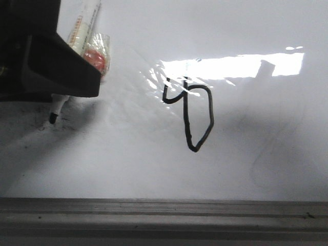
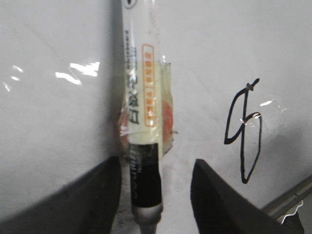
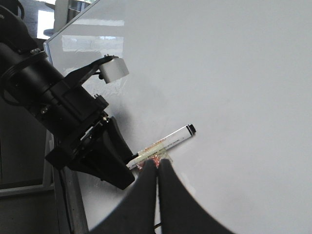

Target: Write number 8 on whiteboard

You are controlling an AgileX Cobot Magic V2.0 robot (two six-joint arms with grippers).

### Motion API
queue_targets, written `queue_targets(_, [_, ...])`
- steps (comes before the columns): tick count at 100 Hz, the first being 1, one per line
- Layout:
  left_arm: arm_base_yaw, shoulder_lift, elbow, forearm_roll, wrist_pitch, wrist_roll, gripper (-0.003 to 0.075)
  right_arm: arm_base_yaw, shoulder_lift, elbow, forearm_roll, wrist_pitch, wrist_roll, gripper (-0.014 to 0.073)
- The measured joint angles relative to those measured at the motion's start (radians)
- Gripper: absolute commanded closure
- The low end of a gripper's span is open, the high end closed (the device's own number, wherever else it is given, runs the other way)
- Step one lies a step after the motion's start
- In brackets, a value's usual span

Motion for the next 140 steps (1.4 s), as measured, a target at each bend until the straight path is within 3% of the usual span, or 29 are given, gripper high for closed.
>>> queue_targets(6, [0.000,-0.004,-0.002,0.000,0.005,0.000,0.0148,0.000,0.000,0.000,0.000,-0.002,0.002,0.0659])
queue_targets(12, [-0.002,-0.008,-0.004,0.000,0.012,0.000,0.0108,0.000,0.000,0.000,0.001,-0.002,0.002,0.0659])
queue_targets(27, [-0.001,-0.022,-0.006,0.000,0.006,0.000,0.0114,0.000,0.000,0.000,0.001,-0.006,0.002,0.0659])
queue_targets(47, [0.005,-0.138,0.024,-0.011,-0.099,0.033,0.0126,0.000,-0.054,0.036,0.002,-0.028,0.002,0.0659])
queue_targets(66, [0.005,-0.367,0.097,-0.023,-0.130,0.120,0.0286,0.000,-0.225,0.199,0.007,-0.123,0.002,0.0659])
queue_targets(73, [-0.003,-0.459,0.133,-0.024,-0.123,0.130,0.0402,0.000,-0.310,0.273,0.016,-0.157,0.002,0.0659])
queue_targets(88, [-0.005,-0.625,0.214,-0.026,-0.090,0.134,0.0741,0.000,-0.486,0.401,0.064,-0.180,0.002,0.0659])
queue_targets(106, [-0.007,-0.727,0.280,-0.026,-0.072,0.136,0.0741,0.000,-0.597,0.460,0.100,-0.182,0.002,0.0659])
queue_targets(140, [-0.007,-0.739,0.284,-0.049,-0.051,0.136,0.0741,0.000,-0.608,0.466,0.110,-0.180,0.002,0.0659])
